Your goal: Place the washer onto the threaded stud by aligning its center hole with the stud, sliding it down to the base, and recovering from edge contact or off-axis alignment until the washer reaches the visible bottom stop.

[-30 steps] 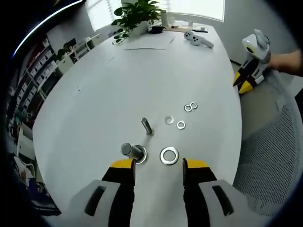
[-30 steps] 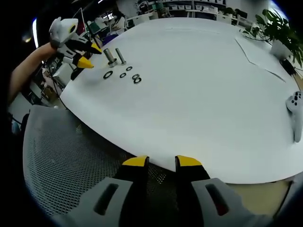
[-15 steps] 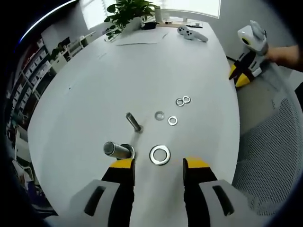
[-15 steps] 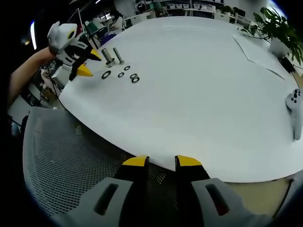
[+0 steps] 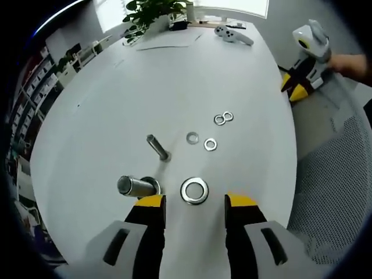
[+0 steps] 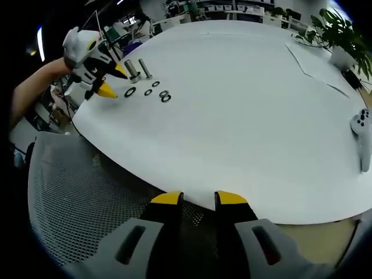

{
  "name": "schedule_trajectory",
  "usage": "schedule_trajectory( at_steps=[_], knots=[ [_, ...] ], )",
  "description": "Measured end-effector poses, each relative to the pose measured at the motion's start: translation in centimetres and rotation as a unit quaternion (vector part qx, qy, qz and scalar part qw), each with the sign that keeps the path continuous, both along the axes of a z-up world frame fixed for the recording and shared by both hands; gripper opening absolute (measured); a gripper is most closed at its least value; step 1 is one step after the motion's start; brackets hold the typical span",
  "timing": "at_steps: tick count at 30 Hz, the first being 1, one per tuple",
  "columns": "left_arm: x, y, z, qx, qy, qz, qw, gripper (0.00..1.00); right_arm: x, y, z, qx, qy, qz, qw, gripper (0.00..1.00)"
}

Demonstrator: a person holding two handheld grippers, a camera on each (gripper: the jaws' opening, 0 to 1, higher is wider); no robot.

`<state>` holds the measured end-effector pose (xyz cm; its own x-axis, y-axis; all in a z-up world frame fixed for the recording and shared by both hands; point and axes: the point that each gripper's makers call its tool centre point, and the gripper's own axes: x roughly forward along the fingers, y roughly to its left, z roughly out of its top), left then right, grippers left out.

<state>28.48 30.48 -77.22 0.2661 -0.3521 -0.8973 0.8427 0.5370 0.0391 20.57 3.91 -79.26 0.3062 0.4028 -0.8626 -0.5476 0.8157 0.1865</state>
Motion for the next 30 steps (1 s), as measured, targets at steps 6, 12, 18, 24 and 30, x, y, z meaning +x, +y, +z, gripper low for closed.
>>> schedule_trajectory(
  at_steps=[6,12,18,24,30],
  knots=[
    [0.0,-0.1,-0.8,0.005,0.009,-0.006,0.9999,0.38,0.0,0.0,0.0,0.0,0.0,0.001,1.0,0.24],
    [-0.1,-0.3,-1.5,0.01,0.02,-0.012,0.9997,0.38,0.0,0.0,0.0,0.0,-0.001,0.002,1.0,0.24],
    [-0.3,-0.3,-2.5,0.023,0.033,-0.024,0.9989,0.38,0.0,0.0,0.0,0.0,-0.001,0.002,1.0,0.24],
    [0.5,-0.3,-2.2,0.022,0.035,-0.022,0.9989,0.38,0.0,0.0,0.0,0.0,-0.001,0.003,1.0,0.24],
    [0.5,-0.3,-2.3,0.06,0.056,-0.051,0.9953,0.37,0.0,0.1,0.0,0.0,-0.001,0.003,1.0,0.24]
  ],
)
